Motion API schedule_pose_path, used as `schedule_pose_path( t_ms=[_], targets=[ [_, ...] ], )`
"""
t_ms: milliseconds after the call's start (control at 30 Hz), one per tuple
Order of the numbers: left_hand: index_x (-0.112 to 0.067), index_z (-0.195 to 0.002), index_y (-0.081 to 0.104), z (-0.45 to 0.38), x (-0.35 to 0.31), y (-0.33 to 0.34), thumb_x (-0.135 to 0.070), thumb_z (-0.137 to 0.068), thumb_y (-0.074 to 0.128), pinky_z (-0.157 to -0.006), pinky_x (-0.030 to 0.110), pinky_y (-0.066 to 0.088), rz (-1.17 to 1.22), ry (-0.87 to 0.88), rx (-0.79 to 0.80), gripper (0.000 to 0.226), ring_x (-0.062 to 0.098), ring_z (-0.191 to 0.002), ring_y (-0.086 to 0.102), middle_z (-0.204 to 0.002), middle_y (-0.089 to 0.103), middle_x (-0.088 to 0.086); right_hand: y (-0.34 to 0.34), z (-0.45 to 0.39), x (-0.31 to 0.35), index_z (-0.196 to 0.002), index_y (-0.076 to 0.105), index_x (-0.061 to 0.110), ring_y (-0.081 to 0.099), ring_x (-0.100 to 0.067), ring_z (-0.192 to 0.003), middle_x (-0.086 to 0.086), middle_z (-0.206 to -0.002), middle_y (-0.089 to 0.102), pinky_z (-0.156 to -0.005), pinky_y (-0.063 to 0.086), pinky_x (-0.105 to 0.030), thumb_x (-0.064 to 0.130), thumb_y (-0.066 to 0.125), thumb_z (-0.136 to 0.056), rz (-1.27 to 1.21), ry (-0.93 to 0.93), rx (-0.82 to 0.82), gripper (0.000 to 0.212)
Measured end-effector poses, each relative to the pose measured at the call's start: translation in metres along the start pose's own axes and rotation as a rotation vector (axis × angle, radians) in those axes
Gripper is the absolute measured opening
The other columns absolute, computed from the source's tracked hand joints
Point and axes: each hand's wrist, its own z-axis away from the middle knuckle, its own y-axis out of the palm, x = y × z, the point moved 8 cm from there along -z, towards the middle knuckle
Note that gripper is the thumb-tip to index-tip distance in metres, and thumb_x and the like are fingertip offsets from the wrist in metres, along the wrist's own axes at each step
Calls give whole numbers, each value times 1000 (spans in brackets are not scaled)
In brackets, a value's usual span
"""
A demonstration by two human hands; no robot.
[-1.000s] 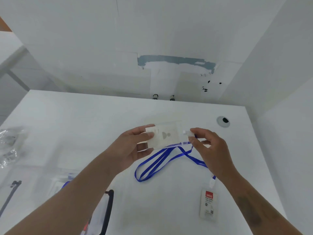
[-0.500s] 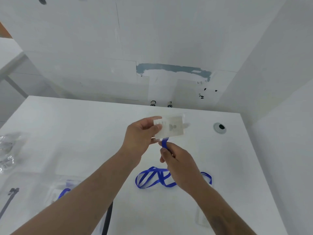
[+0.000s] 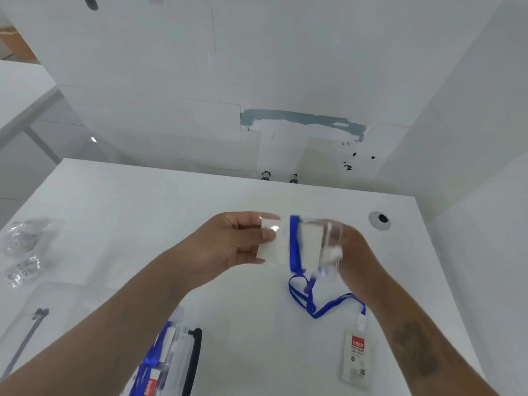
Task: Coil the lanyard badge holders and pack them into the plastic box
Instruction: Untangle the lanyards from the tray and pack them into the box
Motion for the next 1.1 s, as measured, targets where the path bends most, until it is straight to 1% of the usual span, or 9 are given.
schedule_pose_path(
  t_ms=[100, 233, 333, 467, 700, 800, 933, 1000, 1100],
  targets=[
    [-16, -108, 73, -1, -2, -20, -7, -89, 66, -71, 26, 61, 180, 64, -242, 22, 17, -83, 73, -101, 77, 6, 34, 17, -13, -80, 69, 27, 50, -3, -53, 13, -60, 64, -53, 41, -12, 21, 54, -99, 128, -1, 66, 24],
    [-22, -97, 73, 3, -7, -45, -8, -92, 65, -63, 20, 58, -287, 213, -539, 17, 8, -73, 68, -89, 74, -2, 69, 43, -1, -102, 66, 39, 57, -1, -69, 20, -82, 67, -66, 46, -14, 34, 46, -100, 360, -122, 220, 21],
    [-35, -89, 72, 7, -7, -51, -11, -92, 63, -69, 26, 56, -566, 282, -521, 25, 10, -75, 66, -85, 73, -12, 58, 45, 24, -98, 67, 29, 57, -8, -74, 14, -83, 64, -72, 48, -27, 34, 50, -97, 502, -212, 154, 18],
    [-32, -91, 72, 13, 4, -52, -14, -93, 64, -67, 22, 49, -734, 166, -335, 20, 9, -75, 64, -86, 73, -10, 34, 26, 44, -93, 73, 33, 62, -2, -73, 20, -80, 69, -66, 46, -13, 26, 63, -91, 387, -238, 54, 12],
    [-13, -110, 73, 36, 5, -47, -8, -85, 69, -73, 29, 59, -119, 36, -29, 26, 20, -85, 70, -102, 75, 10, 42, 1, 19, -79, 77, 26, 67, -10, -71, 3, -75, 75, -67, 54, -19, 15, 71, -86, -52, -69, 74, 15],
    [-14, -109, 73, 35, 2, -58, -12, -79, 71, -73, 27, 60, 168, 75, -138, 30, 21, -86, 70, -103, 74, 10, 65, 2, -3, -49, 70, 26, 50, -7, -44, 6, -49, 61, -54, 46, -16, 6, 60, -89, 42, 59, 107, 45],
    [-15, -112, 71, 32, -1, -75, -7, -91, 65, -75, 28, 61, 228, 158, -376, 24, 20, -88, 73, -101, 76, 5, 95, 21, -1, -101, 73, 23, 49, -10, -56, 3, -75, 69, -63, 46, -22, 19, 50, -101, -56, -27, 240, 23],
    [-19, -105, 73, 33, -2, -80, -8, -91, 66, -74, 27, 60, 123, 198, -482, 19, 18, -85, 72, -95, 75, 3, 106, 28, -3, -104, 70, 25, 53, -9, -58, 5, -76, 70, -64, 47, -21, 19, 49, -101, 27, -36, 293, 22],
    [-28, -96, 71, 37, -12, -81, -11, -93, 63, -67, 22, 58, -354, 320, -606, 19, 13, -81, 67, -93, 73, -3, 110, 37, -2, -99, 69, 30, 60, -6, -63, 8, -78, 70, -69, 52, -21, 23, 51, -100, 171, -40, 341, 19]
  ],
)
